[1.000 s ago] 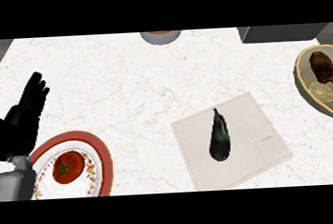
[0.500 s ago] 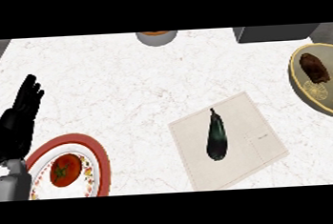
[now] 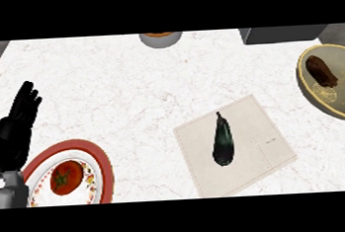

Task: Pick the sweet potato from the placemat and place it in the bowl

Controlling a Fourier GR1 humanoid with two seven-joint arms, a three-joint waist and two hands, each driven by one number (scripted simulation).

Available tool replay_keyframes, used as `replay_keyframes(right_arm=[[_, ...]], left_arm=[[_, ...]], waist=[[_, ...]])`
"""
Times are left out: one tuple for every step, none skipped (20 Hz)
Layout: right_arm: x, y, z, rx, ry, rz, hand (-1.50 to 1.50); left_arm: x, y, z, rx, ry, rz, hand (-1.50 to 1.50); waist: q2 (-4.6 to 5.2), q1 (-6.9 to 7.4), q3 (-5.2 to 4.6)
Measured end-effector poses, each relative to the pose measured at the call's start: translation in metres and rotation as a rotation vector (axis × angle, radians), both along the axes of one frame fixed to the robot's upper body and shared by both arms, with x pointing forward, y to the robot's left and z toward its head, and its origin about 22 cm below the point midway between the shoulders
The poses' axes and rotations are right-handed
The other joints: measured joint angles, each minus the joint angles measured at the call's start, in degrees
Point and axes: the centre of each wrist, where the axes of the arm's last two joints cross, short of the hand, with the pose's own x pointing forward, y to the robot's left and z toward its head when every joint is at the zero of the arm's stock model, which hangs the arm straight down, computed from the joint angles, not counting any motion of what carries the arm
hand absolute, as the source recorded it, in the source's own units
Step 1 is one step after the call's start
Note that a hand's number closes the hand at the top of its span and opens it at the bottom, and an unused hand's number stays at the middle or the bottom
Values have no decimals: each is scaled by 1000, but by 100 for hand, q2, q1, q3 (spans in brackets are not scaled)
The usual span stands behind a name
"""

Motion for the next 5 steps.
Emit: replay_keyframes(right_arm=[[-10,0,-3,6,-13,9,-150],[-21,2,-3,10,-25,22,-150],[-32,3,-3,7,-35,32,-150],[-40,4,-2,1,-51,41,-150],[-49,4,1,-1,-65,50,-150]], left_arm=[[1,0,2,-2,-2,-3,0],[2,-1,1,-6,0,-2,0],[0,1,0,-6,1,-6,0],[3,-1,-1,-1,0,-6,0],[4,0,-3,-1,2,-10,0]], waist=[[5,15,0],[7,13,0],[10,26,-1],[15,35,0],[20,45,1]])
